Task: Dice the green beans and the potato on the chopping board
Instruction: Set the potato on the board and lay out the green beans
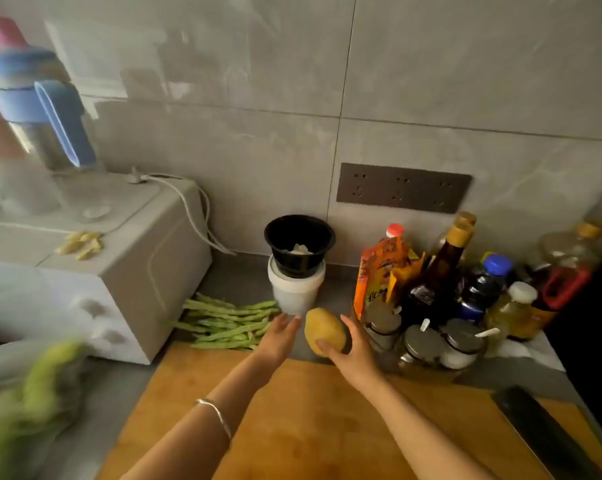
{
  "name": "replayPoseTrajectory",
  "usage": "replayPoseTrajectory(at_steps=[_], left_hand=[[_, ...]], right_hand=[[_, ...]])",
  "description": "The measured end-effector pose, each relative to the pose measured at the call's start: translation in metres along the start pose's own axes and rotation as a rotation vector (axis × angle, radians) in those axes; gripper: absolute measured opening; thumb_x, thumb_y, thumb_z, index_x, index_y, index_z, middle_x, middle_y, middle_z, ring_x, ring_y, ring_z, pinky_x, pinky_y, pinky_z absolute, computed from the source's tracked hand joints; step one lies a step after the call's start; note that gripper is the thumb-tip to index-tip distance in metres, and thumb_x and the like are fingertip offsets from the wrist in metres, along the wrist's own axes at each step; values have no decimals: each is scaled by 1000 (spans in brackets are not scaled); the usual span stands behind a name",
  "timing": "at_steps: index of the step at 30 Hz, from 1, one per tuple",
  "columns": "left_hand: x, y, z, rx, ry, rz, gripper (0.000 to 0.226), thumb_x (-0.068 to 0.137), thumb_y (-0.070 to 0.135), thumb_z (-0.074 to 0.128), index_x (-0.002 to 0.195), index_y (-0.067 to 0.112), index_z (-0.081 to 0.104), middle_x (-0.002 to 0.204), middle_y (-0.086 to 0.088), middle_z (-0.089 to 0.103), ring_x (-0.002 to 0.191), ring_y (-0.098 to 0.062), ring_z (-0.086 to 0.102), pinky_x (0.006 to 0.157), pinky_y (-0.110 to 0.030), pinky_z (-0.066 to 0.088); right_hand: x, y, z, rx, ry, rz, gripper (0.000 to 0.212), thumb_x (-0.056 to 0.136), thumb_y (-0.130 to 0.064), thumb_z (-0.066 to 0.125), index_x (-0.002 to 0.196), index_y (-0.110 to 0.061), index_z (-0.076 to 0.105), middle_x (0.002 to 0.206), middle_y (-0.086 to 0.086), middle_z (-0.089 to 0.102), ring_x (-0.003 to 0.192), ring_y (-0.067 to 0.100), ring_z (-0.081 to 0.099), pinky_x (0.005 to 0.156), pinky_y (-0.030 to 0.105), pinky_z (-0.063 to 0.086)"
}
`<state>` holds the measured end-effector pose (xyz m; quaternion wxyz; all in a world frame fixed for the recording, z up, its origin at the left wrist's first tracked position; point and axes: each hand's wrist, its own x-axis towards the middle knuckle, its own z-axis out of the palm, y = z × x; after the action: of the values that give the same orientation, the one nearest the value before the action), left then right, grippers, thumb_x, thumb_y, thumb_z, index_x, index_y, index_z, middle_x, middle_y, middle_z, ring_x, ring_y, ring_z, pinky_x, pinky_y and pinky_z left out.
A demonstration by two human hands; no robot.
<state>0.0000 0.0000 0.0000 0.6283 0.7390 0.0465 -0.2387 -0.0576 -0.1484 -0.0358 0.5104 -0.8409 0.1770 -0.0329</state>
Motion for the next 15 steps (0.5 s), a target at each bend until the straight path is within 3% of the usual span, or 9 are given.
replayPoseTrajectory(at_steps=[5, 9, 11, 15], left_hand=[[48, -21, 24, -108, -84, -100, 46, 102, 34, 38, 143, 15, 32, 132, 0, 39, 110, -22, 51, 83, -30, 43], [72, -45, 37, -158, -85, -172, 54, 99, 46, 38, 141, 12, 39, 138, -12, 48, 120, -29, 51, 93, -38, 47], [69, -49, 41, -142, -27, -133, 52, 100, 43, 37, 138, 9, 40, 131, -13, 53, 116, -28, 54, 99, -41, 44], [33, -48, 40, -197, 67, 28, 52, 96, 43, 44, 136, 9, 39, 126, -10, 53, 108, -22, 57, 92, -38, 50]], right_hand=[[28, 34, 22, 164, 3, 40, 82, 83, -29, 76, 150, -24, 30, 154, 2, 34, 140, 22, 35, 113, 45, 35], [39, 44, 28, 207, 11, 7, 76, 86, -20, 74, 149, -25, 33, 147, 1, 41, 135, 22, 42, 110, 43, 40], [39, 43, 29, 176, 21, -40, 65, 86, -21, 74, 141, -32, 41, 142, 0, 47, 131, 22, 46, 107, 44, 44], [14, 34, 16, 212, 9, -165, 60, 81, -32, 76, 126, -54, 43, 138, -5, 48, 124, 19, 52, 95, 40, 53]])
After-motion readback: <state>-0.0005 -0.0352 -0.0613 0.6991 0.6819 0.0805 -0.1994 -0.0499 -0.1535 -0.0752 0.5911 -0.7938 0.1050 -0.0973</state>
